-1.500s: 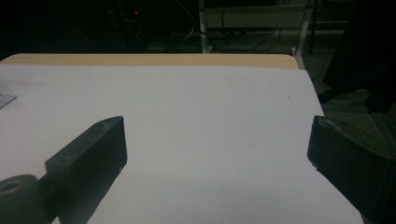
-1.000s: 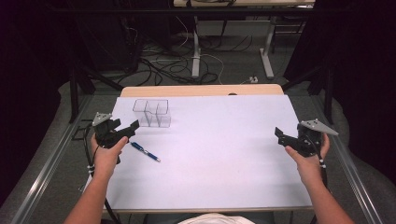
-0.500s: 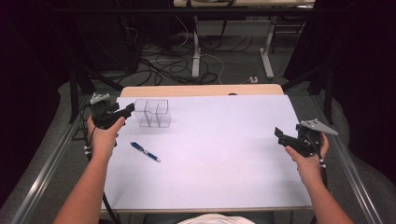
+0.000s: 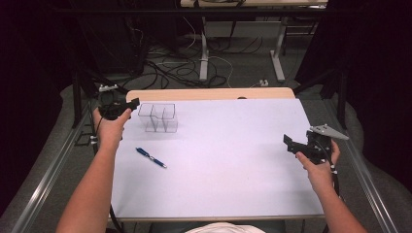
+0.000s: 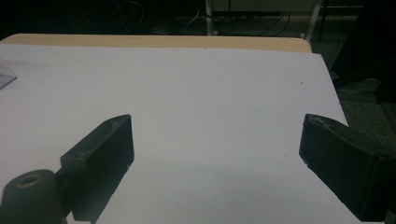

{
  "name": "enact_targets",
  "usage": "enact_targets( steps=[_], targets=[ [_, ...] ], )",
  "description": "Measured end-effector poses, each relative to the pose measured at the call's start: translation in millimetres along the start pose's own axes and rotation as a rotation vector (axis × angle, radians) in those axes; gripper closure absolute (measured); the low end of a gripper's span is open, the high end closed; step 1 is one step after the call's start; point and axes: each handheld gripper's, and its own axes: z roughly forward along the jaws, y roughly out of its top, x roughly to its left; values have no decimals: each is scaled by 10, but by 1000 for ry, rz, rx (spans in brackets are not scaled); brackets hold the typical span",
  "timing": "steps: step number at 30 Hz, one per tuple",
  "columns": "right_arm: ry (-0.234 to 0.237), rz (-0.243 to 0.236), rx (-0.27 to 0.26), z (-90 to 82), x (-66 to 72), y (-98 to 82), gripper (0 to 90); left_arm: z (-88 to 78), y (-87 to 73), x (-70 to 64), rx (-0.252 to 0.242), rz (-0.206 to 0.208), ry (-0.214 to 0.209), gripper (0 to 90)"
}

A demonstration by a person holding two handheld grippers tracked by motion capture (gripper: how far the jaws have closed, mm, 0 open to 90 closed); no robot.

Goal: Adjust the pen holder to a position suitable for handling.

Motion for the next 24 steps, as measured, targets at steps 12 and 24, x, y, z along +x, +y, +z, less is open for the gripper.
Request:
enact_targets(
  steps=[12, 24],
  targets=[
    [20, -4, 35, 33, 23, -18, 4, 297, 15, 49, 94, -13, 25, 605],
    [31, 4, 36, 56, 10, -33, 4, 458, -52, 68, 184, -2, 51, 706]
  ],
)
